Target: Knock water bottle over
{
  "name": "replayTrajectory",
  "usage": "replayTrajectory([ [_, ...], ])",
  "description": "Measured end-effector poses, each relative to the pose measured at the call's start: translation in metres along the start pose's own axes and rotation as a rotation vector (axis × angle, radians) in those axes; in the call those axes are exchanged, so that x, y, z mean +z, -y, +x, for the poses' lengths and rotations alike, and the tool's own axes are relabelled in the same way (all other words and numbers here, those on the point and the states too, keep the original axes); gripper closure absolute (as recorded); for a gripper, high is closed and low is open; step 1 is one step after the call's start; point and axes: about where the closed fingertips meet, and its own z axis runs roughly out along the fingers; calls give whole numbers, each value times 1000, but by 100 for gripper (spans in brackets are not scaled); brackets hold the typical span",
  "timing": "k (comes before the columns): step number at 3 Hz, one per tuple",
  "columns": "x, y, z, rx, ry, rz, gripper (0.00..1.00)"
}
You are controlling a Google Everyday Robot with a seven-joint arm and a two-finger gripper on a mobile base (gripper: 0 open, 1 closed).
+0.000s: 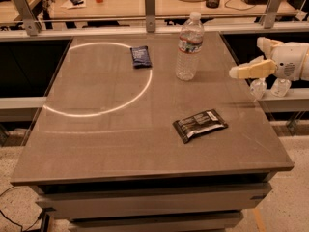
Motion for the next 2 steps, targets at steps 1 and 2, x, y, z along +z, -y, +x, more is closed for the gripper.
replayTrajectory([
  [1, 10, 0, -2, 26, 8, -21, 0],
  [2, 37, -5, -8, 43, 24, -88, 0],
])
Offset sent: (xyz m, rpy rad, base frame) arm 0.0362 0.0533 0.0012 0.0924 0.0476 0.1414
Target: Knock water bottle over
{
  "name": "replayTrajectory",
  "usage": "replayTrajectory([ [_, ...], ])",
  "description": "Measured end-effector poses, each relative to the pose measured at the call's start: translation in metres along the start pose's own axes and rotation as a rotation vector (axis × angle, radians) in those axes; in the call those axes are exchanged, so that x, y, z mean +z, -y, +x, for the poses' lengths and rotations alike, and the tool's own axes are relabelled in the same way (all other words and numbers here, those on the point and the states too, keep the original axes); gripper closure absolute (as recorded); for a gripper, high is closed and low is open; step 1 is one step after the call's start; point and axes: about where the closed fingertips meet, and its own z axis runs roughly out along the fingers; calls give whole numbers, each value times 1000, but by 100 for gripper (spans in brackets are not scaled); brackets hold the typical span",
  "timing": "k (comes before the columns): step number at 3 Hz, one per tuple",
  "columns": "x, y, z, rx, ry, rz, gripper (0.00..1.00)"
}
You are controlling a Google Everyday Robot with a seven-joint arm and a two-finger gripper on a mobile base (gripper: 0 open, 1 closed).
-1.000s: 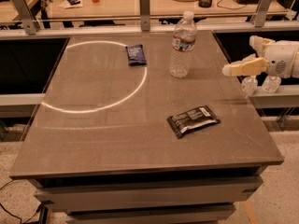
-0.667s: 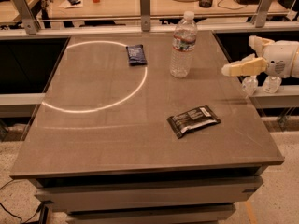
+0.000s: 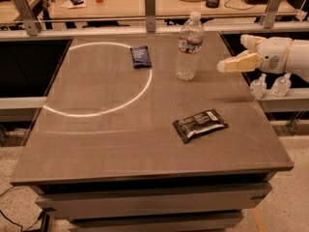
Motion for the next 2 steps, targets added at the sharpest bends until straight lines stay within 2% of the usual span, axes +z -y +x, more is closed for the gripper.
replayTrajectory([
  [2, 60, -21, -6, -22, 18, -157, 0],
])
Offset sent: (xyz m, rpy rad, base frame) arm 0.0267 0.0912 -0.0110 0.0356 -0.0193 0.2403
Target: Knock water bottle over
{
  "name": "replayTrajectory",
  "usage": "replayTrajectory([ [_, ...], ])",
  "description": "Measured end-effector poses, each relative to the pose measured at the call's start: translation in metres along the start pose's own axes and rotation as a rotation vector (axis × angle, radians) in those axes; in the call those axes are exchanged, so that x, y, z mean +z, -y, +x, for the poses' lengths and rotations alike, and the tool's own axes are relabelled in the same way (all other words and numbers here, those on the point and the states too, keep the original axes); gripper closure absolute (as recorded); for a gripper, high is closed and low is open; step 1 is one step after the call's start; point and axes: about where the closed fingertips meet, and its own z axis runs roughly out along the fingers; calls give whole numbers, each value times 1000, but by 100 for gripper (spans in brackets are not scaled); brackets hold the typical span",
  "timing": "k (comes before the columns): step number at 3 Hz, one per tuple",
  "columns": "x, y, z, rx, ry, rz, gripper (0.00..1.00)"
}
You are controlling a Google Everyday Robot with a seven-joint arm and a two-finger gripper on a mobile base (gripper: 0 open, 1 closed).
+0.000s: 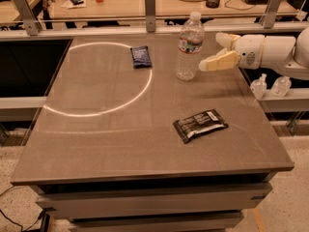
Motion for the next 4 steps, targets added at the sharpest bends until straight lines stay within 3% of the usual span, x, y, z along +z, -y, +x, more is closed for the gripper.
replayTrajectory([
  [2, 46, -5, 1, -29, 25, -84, 0],
  [4, 67, -2, -3, -58, 13, -85, 39],
])
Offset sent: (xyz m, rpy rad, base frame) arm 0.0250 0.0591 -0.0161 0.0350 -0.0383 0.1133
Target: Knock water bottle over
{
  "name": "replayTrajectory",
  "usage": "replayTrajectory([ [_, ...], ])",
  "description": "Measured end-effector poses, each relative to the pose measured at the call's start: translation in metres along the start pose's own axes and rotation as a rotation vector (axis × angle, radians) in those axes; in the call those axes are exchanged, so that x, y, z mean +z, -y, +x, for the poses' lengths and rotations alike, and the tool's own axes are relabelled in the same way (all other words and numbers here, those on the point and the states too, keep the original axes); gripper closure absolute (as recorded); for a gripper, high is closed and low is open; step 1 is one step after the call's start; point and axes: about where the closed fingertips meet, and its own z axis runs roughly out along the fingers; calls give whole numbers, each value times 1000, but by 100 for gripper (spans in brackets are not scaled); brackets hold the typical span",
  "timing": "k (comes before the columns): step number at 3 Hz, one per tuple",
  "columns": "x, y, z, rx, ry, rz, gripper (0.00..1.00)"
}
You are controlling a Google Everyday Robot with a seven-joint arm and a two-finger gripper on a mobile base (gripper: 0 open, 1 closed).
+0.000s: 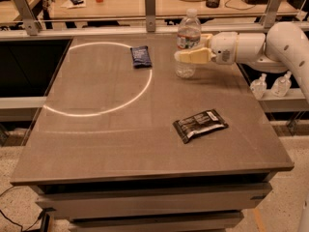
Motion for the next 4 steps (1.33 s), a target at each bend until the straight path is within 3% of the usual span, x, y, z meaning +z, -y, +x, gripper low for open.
replayTrajectory([
  [2, 5, 6, -5, -10, 9, 3, 87],
  [3, 2, 7, -25, -53, 12, -11, 100],
  [4, -3, 7, -50, -99, 11, -29, 100],
])
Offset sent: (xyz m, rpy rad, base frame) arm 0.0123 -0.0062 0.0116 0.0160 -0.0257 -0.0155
